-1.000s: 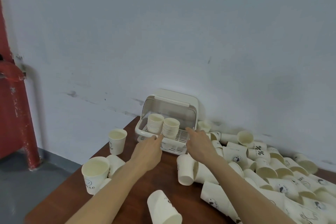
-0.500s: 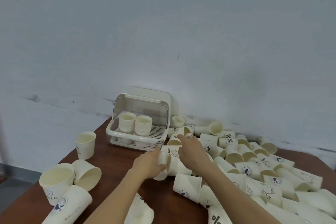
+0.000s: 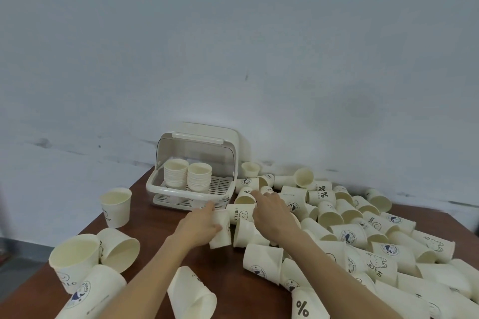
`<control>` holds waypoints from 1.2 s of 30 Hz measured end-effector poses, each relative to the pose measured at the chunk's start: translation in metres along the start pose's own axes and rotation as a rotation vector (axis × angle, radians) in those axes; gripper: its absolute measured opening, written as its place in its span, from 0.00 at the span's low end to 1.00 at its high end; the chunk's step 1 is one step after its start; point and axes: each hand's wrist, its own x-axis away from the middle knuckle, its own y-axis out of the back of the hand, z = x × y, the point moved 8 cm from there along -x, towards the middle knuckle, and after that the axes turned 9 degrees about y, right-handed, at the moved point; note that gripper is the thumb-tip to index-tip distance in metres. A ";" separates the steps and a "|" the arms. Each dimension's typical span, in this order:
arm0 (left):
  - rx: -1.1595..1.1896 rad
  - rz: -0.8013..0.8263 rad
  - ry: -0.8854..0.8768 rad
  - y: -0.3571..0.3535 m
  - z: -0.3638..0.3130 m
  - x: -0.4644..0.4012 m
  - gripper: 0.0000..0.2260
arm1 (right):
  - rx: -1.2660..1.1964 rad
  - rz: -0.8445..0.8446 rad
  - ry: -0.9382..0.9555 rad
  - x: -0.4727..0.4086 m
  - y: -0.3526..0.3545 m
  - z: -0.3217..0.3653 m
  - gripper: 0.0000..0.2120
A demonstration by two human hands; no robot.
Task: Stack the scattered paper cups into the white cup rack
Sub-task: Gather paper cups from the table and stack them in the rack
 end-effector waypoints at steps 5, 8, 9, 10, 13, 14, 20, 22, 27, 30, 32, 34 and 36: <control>-0.014 -0.099 0.015 0.015 0.014 0.006 0.05 | -0.023 -0.022 0.013 0.000 0.003 0.001 0.18; -0.026 -0.194 -0.001 0.027 0.016 0.011 0.07 | -0.036 -0.040 0.023 0.002 0.009 0.002 0.19; -0.017 -0.231 -0.018 0.032 0.015 0.012 0.07 | -0.039 -0.043 0.024 0.003 0.011 0.002 0.19; -0.007 -0.267 -0.039 0.038 0.012 0.015 0.07 | -0.039 -0.049 0.025 0.003 0.013 0.002 0.19; 0.022 -0.360 -0.108 0.055 -0.004 0.023 0.09 | -0.047 -0.067 0.008 0.007 0.021 -0.005 0.19; 0.030 -0.383 -0.132 0.059 -0.011 0.026 0.09 | -0.047 -0.070 0.002 0.010 0.024 -0.008 0.19; 0.060 -0.483 -0.258 0.065 -0.060 0.044 0.10 | -0.028 -0.084 -0.058 0.026 0.038 -0.036 0.19; 0.076 -0.493 -0.298 0.062 -0.075 0.051 0.10 | -0.022 -0.088 -0.078 0.032 0.043 -0.047 0.21; 0.087 -0.499 -0.348 0.053 -0.100 0.055 0.11 | -0.029 -0.104 -0.127 0.045 0.054 -0.073 0.20; 0.094 -0.494 -0.376 0.047 -0.112 0.057 0.11 | -0.033 -0.107 -0.156 0.053 0.059 -0.086 0.17; 0.101 -0.493 -0.389 0.044 -0.121 0.058 0.11 | -0.018 -0.119 -0.162 0.058 0.063 -0.094 0.18; 0.104 -0.487 -0.403 0.040 -0.130 0.059 0.11 | -0.022 -0.131 -0.172 0.064 0.066 -0.101 0.19; 0.103 -0.478 -0.414 0.035 -0.139 0.060 0.11 | -0.029 -0.133 -0.188 0.070 0.067 -0.110 0.19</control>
